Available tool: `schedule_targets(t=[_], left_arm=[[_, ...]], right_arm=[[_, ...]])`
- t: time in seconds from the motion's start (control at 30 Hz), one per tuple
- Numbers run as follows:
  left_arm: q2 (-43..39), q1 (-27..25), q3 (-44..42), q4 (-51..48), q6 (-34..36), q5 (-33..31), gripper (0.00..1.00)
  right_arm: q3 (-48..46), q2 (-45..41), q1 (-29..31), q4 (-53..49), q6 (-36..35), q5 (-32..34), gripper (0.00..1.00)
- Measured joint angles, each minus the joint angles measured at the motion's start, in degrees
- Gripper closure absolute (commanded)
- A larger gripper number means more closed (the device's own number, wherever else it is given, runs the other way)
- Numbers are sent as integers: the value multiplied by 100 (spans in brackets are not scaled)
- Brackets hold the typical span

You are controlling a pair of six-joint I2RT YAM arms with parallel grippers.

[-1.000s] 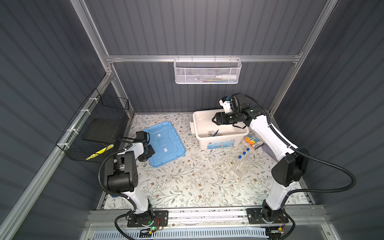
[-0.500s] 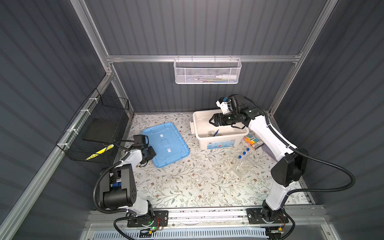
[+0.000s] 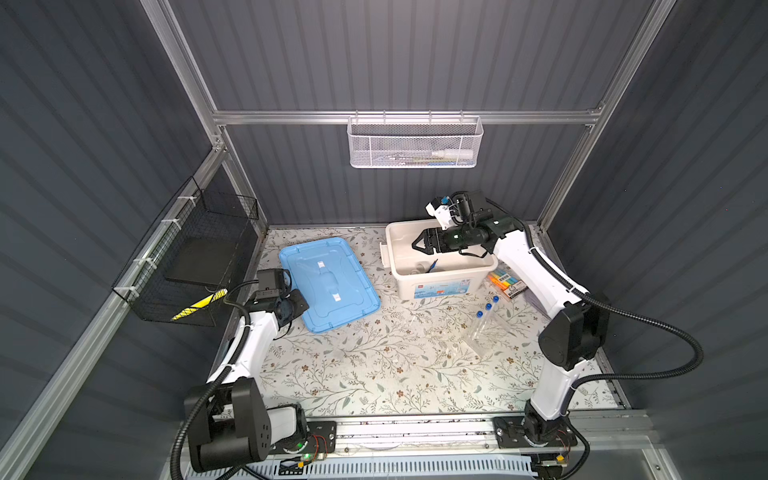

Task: Organize the chemistry lab equipment
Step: 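Lift the blue lid with the left gripper and tilt it toward the bin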

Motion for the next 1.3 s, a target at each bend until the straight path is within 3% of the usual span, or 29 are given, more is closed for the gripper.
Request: schedule_targets(t=[0.53, 0.67, 0.93, 1.3], left_arm=[[-907, 0, 369, -459, -428, 173, 100], [-981, -33, 476, -468, -542, 267, 100], [-986, -387, 669, -461, -654, 326, 100], [-957, -822, 1021, -273, -756, 321, 100]], right_arm=[[-367, -2, -79, 782, 398, -535, 15], [-538, -2, -157, 1058, 603, -675, 10], [-914, -7, -295, 1725, 1154, -1016, 3], [-1134, -7, -361, 2524, 1812, -1462, 3]])
